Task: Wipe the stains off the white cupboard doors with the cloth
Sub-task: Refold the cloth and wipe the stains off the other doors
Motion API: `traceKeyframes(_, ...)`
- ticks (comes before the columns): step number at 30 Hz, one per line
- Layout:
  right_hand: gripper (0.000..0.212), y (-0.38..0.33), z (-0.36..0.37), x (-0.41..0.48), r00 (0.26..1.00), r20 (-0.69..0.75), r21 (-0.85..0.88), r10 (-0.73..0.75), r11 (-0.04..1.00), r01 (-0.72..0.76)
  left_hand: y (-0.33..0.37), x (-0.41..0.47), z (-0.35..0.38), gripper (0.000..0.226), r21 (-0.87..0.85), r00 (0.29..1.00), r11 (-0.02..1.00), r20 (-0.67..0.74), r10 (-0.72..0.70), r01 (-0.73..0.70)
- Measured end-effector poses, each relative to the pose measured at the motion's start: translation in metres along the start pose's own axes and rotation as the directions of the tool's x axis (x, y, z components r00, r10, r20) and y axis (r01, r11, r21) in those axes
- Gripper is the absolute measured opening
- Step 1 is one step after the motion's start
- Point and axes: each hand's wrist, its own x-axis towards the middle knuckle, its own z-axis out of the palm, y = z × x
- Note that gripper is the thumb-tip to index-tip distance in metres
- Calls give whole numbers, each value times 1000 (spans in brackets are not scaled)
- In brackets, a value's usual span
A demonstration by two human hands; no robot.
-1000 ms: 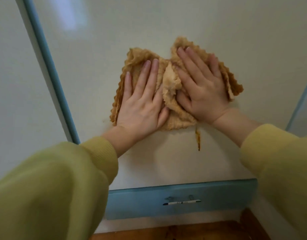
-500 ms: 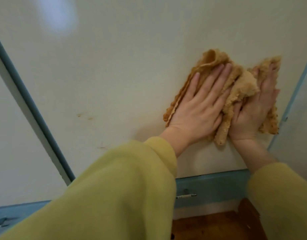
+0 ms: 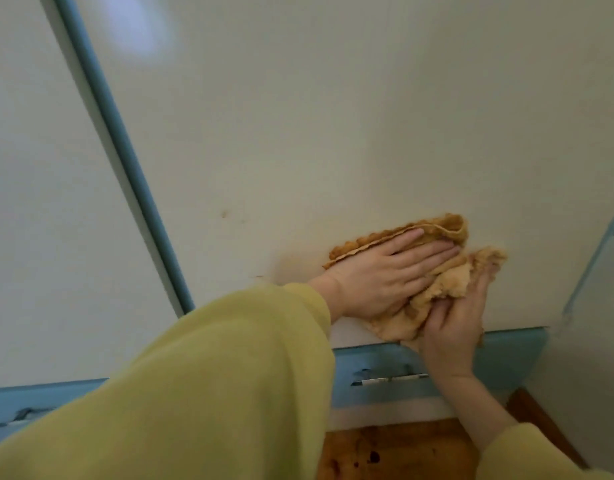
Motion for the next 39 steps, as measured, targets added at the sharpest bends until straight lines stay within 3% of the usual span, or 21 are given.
traceKeyframes(1, 56, -8, 6, 4, 998, -60, -41, -14, 999, 12, -9, -9, -7, 52, -28, 999, 1000, 34, 2, -1)
traceKeyframes(4, 56, -55, 47, 29, 999, -7, -31, -42, 999, 42, -33, -48, -25, 54, -11, 996, 1000, 86, 10, -9)
traceKeyframes(6, 53, -63, 57, 29, 984, 9, -60, -176, 983, 176, -50, -76, -31, 54, 63, 998, 998, 57, -19, 15)
traceKeyframes(11, 51, -122, 92, 64, 917, -9, -58, -399, 916, 398, -70, -133, -57, 56, 149, 950, 944, 69, -306, 293)
traceKeyframes(14, 48, -153, 104, 82, 819, 39, -78, -572, 815, 574, -58, -152, -56, 57, 176, 849, 837, 19, -528, 517)
traceKeyframes(17, 40, -170, 114, 93, 675, 121, -83, -728, 670, 737, -36, -157, -52, 53, 128, 685, 678, -15, -728, 723)
traceKeyframes(21, 31, -172, 124, 94, 510, 152, -110, -846, 499, 860, -7, -153, -42, 50, 72, 494, 490, -46, -868, 869)
traceKeyframes(24, 27, -173, 138, 87, 452, 63, -84, -890, 447, 891, 7, -154, -34, 46, 12, 429, 429, -44, -902, 903)
traceKeyframes(28, 23, -169, 151, 70, 463, -9, -32, -886, 463, 886, 23, -163, -28, 44, 21, 433, 433, 7, -902, 901)
traceKeyframes(33, 24, -139, 158, 31, 430, 89, 40, -898, 435, 900, 72, -177, -16, 55, 41, 377, 386, 144, -915, 922)
traceKeyframes(39, 26, -88, 146, 4, 327, 237, 104, -915, 359, 928, 124, -171, -7, 64, 71, 332, 377, 345, -878, 923)
